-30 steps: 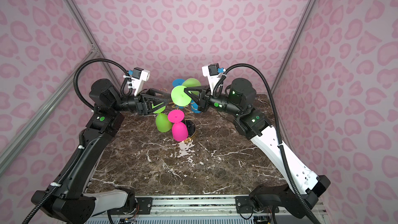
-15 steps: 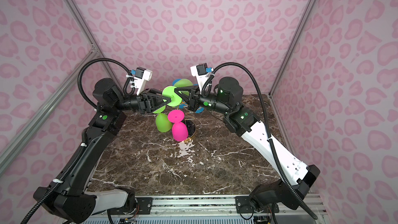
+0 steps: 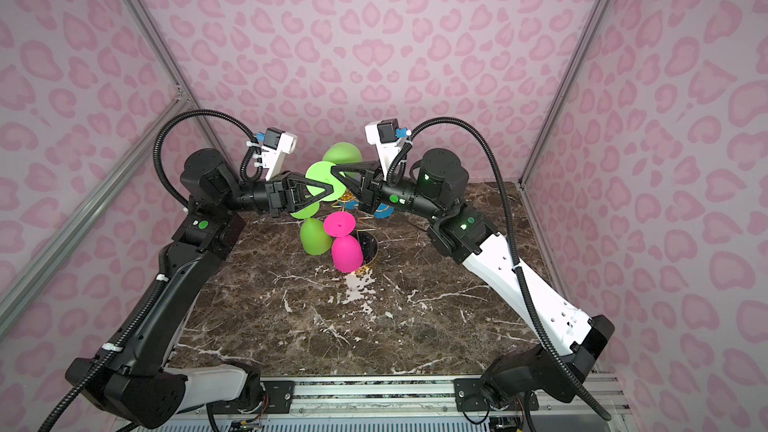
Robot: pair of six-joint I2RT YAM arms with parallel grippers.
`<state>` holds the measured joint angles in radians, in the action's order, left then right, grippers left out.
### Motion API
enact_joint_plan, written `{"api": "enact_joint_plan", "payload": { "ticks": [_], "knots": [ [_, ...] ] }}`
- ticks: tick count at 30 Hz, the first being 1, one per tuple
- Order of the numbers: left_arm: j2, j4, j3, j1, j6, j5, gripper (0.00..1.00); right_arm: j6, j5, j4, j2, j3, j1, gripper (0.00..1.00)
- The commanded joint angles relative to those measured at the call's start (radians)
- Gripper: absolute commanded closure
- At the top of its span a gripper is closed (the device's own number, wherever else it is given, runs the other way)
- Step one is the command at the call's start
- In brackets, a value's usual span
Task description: Take the wine glass off the wine glass rack
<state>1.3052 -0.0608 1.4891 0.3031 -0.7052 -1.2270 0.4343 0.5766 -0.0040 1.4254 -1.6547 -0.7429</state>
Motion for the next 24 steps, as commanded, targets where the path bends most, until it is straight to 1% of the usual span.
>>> {"api": "enact_joint_plan", "payload": {
  "ticks": [1,2,4,5,6,7,9,11,14,15,17,19,22,24],
  "knots": [
    [0.008,-0.071,0.034,0.004,-0.039,0.007,0.96,0.002,-0.021,-0.043,-0.009,0.027,-0.003,0.97],
    [0.015,-0.070,0.043,0.004,-0.058,0.009,0.96,-0.003,-0.031,-0.048,-0.019,0.036,-0.003,0.89],
    [0.040,-0.070,0.065,0.003,-0.123,0.008,0.97,-0.015,-0.069,-0.057,-0.055,0.064,-0.003,0.67],
    [0.053,-0.070,0.073,0.002,-0.151,0.007,0.97,-0.025,-0.085,-0.060,-0.075,0.078,-0.003,0.58],
    [0.065,-0.071,0.080,0.002,-0.174,0.007,0.97,-0.041,-0.105,-0.064,-0.102,0.098,-0.002,0.51],
    [0.072,-0.070,0.083,0.002,-0.191,0.011,0.97,-0.059,-0.128,-0.070,-0.131,0.120,-0.003,0.46],
    [0.078,-0.062,0.086,0.003,-0.206,0.027,0.97,-0.103,-0.181,-0.080,-0.195,0.160,-0.002,0.39],
    [0.082,-0.066,0.087,0.001,-0.226,0.039,0.97,-0.149,-0.247,-0.071,-0.267,0.259,-0.003,0.33],
    [0.092,-0.068,0.091,0.001,-0.250,0.052,0.97,-0.221,-0.349,-0.029,-0.373,0.393,-0.002,0.18],
    [0.093,-0.068,0.091,0.001,-0.257,0.058,0.97,-0.243,-0.382,-0.007,-0.404,0.439,-0.003,0.15],
    [0.094,-0.070,0.090,0.001,-0.275,0.066,0.97,-0.280,-0.441,0.041,-0.447,0.516,-0.002,0.11],
    [0.089,-0.068,0.088,0.001,-0.291,0.076,0.97,-0.315,-0.474,0.112,-0.470,0.583,-0.003,0.08],
    [0.082,-0.068,0.083,0.001,-0.307,0.091,0.97,-0.382,-0.479,0.239,-0.461,0.656,-0.003,0.04],
    [0.078,-0.068,0.082,0.001,-0.323,0.097,0.97,-0.425,-0.462,0.322,-0.424,0.677,-0.004,0.02]
  ]
}}
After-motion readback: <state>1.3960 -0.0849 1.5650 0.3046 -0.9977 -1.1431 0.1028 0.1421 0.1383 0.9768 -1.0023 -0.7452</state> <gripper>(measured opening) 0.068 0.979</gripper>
